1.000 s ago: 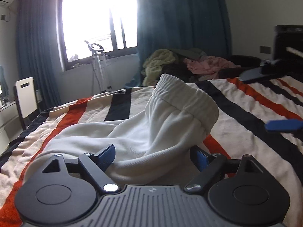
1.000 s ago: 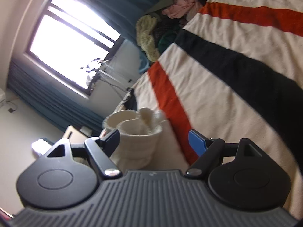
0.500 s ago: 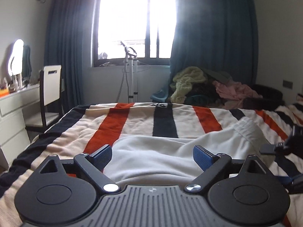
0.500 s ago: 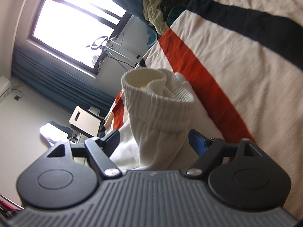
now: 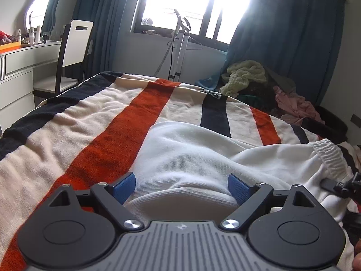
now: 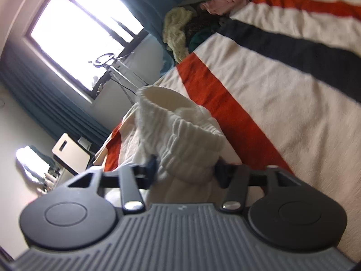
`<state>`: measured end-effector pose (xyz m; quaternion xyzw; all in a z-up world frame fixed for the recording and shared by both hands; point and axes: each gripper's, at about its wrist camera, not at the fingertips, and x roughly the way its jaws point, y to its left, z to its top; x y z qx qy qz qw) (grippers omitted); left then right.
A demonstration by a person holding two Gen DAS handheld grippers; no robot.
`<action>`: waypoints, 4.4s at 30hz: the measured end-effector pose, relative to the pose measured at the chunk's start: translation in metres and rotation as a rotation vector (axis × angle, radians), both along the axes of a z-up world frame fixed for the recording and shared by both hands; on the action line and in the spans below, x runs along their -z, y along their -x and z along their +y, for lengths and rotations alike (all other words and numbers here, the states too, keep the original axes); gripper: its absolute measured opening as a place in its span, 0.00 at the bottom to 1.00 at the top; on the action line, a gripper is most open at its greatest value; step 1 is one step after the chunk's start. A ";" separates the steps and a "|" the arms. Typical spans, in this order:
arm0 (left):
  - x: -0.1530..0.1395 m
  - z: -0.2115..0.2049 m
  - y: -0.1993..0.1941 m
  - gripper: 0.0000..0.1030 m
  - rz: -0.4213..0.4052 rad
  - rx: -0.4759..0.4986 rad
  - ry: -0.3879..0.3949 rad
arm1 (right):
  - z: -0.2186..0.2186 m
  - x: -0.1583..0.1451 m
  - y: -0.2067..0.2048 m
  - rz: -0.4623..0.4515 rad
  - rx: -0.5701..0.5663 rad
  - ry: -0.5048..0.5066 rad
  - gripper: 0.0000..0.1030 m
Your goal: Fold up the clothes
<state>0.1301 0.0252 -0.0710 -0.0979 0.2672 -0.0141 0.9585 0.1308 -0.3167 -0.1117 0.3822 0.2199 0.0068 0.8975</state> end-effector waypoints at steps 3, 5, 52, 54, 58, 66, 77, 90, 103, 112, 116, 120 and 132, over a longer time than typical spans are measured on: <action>0.000 0.002 0.003 0.88 -0.001 -0.009 0.011 | -0.001 -0.013 0.008 -0.081 -0.008 0.002 0.38; -0.002 0.008 0.007 0.88 -0.007 -0.028 0.058 | -0.007 -0.017 0.013 -0.097 0.012 -0.013 0.37; 0.067 0.080 -0.018 0.68 0.269 -0.139 0.765 | -0.017 0.039 -0.001 0.174 -0.014 -0.239 0.50; 0.060 0.078 -0.014 0.57 0.251 -0.131 0.756 | -0.015 0.031 0.005 0.150 -0.004 -0.229 0.43; 0.049 0.083 -0.005 0.43 0.218 -0.096 0.842 | -0.012 0.003 0.022 0.104 -0.001 -0.204 0.39; -0.004 0.025 -0.014 0.40 0.306 0.094 0.913 | -0.055 -0.070 0.085 0.021 0.077 -0.159 0.38; -0.083 -0.218 -0.149 0.37 0.461 0.383 0.709 | -0.235 -0.120 0.068 -0.004 0.288 -0.165 0.38; 0.000 -0.437 -0.310 0.35 0.396 0.646 0.558 | -0.384 -0.040 -0.021 0.045 0.577 -0.171 0.38; 0.081 -0.419 -0.251 0.50 0.198 0.815 0.271 | -0.351 0.074 0.023 0.100 0.616 -0.135 0.51; 0.011 -0.405 -0.206 0.61 0.190 0.809 0.021 | -0.324 0.004 0.036 0.305 0.641 -0.036 0.51; -0.045 -0.388 -0.163 0.68 0.146 0.819 0.019 | -0.303 -0.056 0.058 0.298 0.584 0.096 0.51; -0.104 -0.375 -0.107 0.74 0.062 0.836 -0.019 | -0.285 -0.112 0.085 0.258 0.544 0.196 0.52; -0.230 -0.318 0.043 1.00 -0.091 0.808 -0.042 | -0.210 -0.241 0.168 0.099 0.401 0.384 0.74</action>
